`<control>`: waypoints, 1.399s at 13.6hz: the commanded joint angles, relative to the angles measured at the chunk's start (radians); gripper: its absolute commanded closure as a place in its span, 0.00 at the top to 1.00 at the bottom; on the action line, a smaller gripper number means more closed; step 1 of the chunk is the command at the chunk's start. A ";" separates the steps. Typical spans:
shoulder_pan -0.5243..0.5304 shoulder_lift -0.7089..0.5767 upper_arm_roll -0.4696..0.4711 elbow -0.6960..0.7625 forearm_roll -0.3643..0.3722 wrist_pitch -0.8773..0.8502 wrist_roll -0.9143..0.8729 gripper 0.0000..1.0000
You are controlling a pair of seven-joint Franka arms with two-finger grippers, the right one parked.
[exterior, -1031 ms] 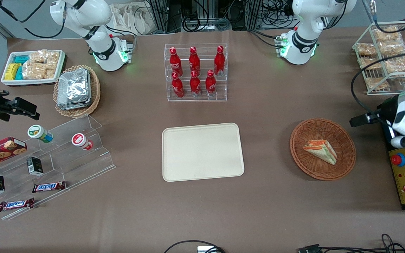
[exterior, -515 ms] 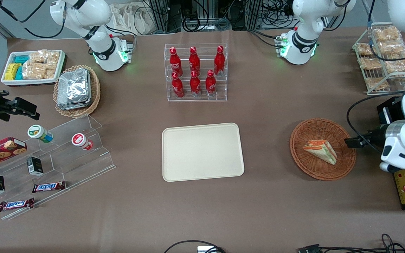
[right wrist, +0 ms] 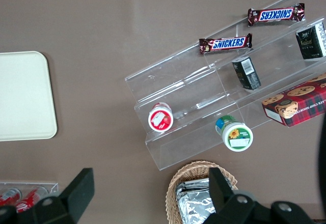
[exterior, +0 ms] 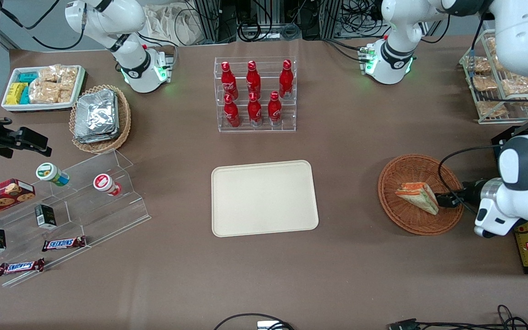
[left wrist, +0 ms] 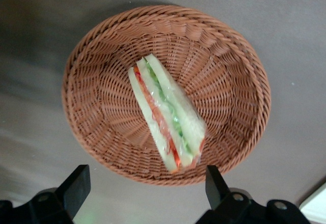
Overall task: Place sandwich from basket to tray
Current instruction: 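Lower the open left gripper and close it on the wrapped sandwich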
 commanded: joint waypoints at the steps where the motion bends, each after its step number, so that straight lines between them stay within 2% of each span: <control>1: 0.002 0.049 -0.003 0.010 -0.030 0.039 -0.048 1.00; 7: 0.008 0.126 -0.003 0.010 -0.031 0.096 -0.051 1.00; 10: 0.010 0.149 -0.003 0.008 -0.061 0.102 -0.051 1.00; 14: 0.007 0.150 -0.003 -0.067 -0.062 0.173 -0.053 1.00; 19: 0.007 0.149 -0.003 -0.076 -0.081 0.174 -0.051 1.00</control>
